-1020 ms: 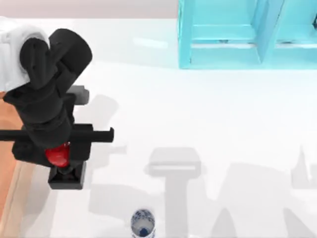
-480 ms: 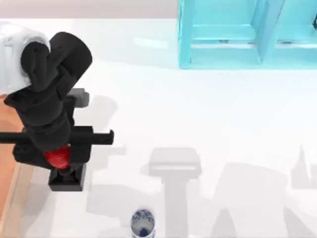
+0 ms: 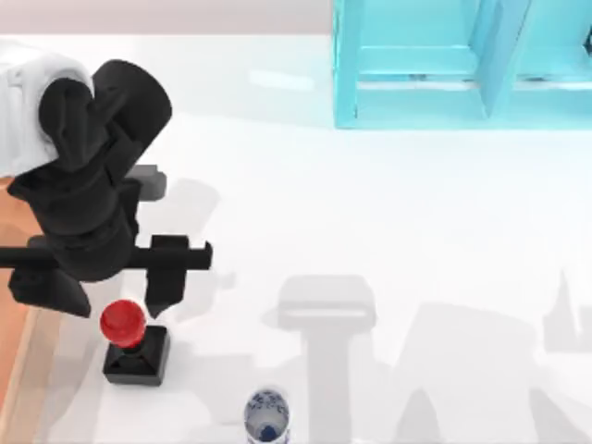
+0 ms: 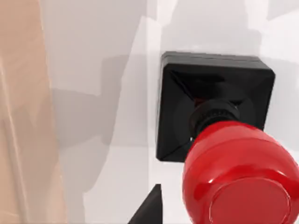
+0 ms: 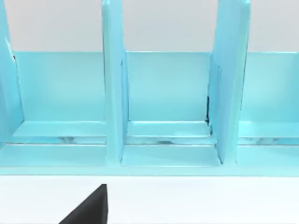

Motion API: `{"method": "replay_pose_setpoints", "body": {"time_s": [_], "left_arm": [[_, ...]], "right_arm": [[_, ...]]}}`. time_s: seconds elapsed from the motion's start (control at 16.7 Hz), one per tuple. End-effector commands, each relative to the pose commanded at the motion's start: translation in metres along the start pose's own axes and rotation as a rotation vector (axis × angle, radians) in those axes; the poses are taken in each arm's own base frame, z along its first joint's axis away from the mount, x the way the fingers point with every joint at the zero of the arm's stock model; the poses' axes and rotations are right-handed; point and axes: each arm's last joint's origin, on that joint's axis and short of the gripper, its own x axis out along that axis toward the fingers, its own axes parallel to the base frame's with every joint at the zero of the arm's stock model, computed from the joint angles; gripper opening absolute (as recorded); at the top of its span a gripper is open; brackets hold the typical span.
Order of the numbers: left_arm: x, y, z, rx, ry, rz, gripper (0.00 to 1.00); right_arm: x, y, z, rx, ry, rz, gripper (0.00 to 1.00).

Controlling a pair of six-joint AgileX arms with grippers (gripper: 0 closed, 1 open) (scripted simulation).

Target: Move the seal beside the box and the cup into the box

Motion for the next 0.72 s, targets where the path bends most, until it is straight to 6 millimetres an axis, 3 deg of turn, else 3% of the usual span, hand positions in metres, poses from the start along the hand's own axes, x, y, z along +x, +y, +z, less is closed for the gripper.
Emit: {"method": "replay_pose_setpoints", "body": {"time_s": [0.12,0.72], "left_arm": [[0.0,0.0,0.0,0.0,0.0,0.0,1.0],[-0.0042,-0.0009,0.0004,0.003,-0.001,0.0,1.0]], "right_arm": [[0.0,0.0,0.0,0.0,0.0,0.0,1.0],[0.0,0.0,0.0,0.0,0.0,0.0,1.0]]}}
